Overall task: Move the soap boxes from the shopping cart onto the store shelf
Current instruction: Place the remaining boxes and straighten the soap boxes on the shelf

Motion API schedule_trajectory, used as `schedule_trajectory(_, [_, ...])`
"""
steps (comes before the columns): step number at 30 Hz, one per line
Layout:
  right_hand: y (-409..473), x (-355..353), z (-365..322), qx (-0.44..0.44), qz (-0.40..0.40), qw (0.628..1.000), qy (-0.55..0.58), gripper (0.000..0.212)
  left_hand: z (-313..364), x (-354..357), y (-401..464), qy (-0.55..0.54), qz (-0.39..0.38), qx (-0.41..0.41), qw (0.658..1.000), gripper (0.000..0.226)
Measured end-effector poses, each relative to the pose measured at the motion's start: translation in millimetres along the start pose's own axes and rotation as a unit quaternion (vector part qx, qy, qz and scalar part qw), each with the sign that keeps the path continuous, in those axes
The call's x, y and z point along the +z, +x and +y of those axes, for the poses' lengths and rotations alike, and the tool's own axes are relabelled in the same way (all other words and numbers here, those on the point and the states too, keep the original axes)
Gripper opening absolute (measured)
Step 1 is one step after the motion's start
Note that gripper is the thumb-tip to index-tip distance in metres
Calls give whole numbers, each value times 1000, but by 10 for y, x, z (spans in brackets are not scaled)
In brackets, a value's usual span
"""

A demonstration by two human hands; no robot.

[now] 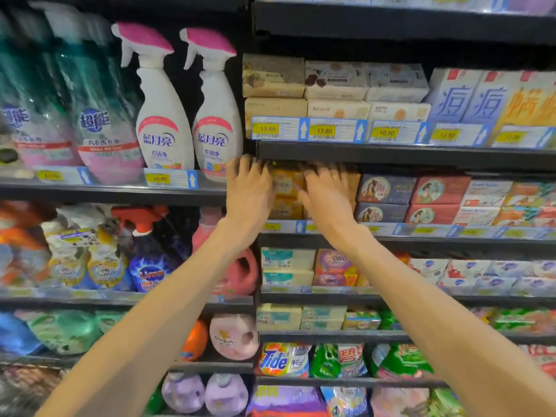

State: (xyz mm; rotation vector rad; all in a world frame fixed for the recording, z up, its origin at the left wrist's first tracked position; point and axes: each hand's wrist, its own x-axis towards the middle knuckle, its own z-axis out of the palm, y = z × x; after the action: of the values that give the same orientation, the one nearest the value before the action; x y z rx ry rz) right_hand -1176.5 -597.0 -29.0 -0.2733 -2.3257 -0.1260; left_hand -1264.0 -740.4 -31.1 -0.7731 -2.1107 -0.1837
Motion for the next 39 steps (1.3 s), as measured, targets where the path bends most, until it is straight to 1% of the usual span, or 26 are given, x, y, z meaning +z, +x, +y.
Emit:
schedule_trajectory(2, [94, 25, -1, 16, -41, 999, 8, 34, 18, 29, 23, 11, 8, -18, 1000, 23])
schedule_trajectory(4, [154, 62, 25, 18, -58, 998, 33, 34, 11, 45, 24, 24, 16, -25, 999, 23])
schedule_trajectory(7, [164, 70, 66, 15, -59, 997, 57, 33, -20, 43, 1, 30, 19, -29, 999, 27])
schedule_trajectory(10, [161, 27, 76, 18, -55, 996, 67, 32, -10, 26, 9, 28, 19, -24, 999, 26])
schedule_trajectory(16, [174, -30, 96, 19, -81, 991, 101, 36, -7, 14, 5, 17, 6, -29, 999, 30])
schedule_trajectory(22, [198, -25, 113, 12, -87, 990, 107, 36, -18, -8, -1, 10, -13, -34, 999, 32])
schedule_trajectory(27, [189, -55, 150, 3, -105, 991, 86, 37, -11, -16, -8, 3, -11, -32, 999, 33])
schedule_trajectory(30, [103, -123, 220, 3, -82, 993, 90, 36, 22, -16, -54, -14, 13, -22, 1000, 34])
schedule_trajectory(32, [1, -154, 345, 9, -40, 995, 87, 37, 106, -17, -94, -43, 39, 9, 998, 27])
schedule_trajectory(34, [-87, -172, 514, 26, -22, 997, 74, 43, 251, -4, -115, -63, 50, 45, 996, 22])
schedule_trajectory(36, [-137, -190, 684, 51, -19, 997, 52, 45, 421, 23, -84, -76, 38, 61, 995, 30])
schedule_trajectory(39, [-154, -202, 860, 79, -25, 996, 28, 44, 610, 40, 41, -91, 8, 37, 995, 41])
